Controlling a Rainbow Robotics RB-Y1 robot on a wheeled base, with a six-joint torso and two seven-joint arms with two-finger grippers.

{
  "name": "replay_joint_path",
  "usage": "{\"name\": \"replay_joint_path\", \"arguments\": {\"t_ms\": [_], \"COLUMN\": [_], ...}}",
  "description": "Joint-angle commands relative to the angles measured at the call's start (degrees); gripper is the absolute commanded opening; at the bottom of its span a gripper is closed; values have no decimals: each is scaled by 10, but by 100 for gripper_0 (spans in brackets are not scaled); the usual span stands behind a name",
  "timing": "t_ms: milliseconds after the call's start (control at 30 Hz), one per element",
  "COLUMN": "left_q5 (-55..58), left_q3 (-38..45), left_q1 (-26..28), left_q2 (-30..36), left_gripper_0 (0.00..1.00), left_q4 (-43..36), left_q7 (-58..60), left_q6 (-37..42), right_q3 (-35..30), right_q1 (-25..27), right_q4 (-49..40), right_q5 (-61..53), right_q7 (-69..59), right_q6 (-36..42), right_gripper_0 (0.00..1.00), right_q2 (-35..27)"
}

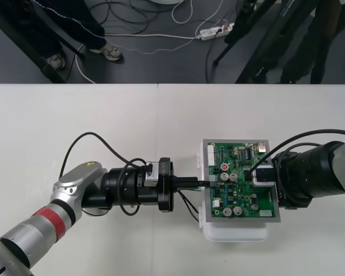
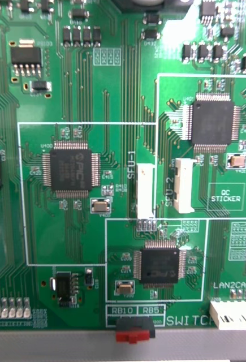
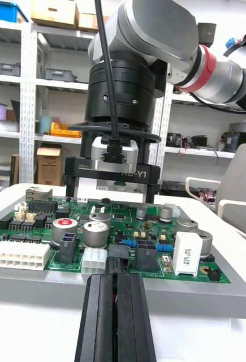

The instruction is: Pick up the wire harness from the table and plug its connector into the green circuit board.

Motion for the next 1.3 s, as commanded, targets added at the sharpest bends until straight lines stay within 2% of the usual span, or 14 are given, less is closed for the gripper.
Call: {"name": "replay_joint_path", "arguments": {"t_ms": [33, 1300], "left_q5": [6, 6], "left_q3": [-16, -24], "left_q1": [-23, -27], "left_q2": [-26, -41], "left_gripper_0": [0, 0], "left_q4": [-5, -13], "left_q7": [5, -15], "left_q6": [20, -2], "right_q3": [10, 10], "right_q1": [-18, -18], "right_q4": [-14, -14], "right_q5": [-17, -17], "right_q7": [21, 21], "right_q6": [0, 0], "right_gripper_0": [100, 100], "right_q2": [10, 10]}}
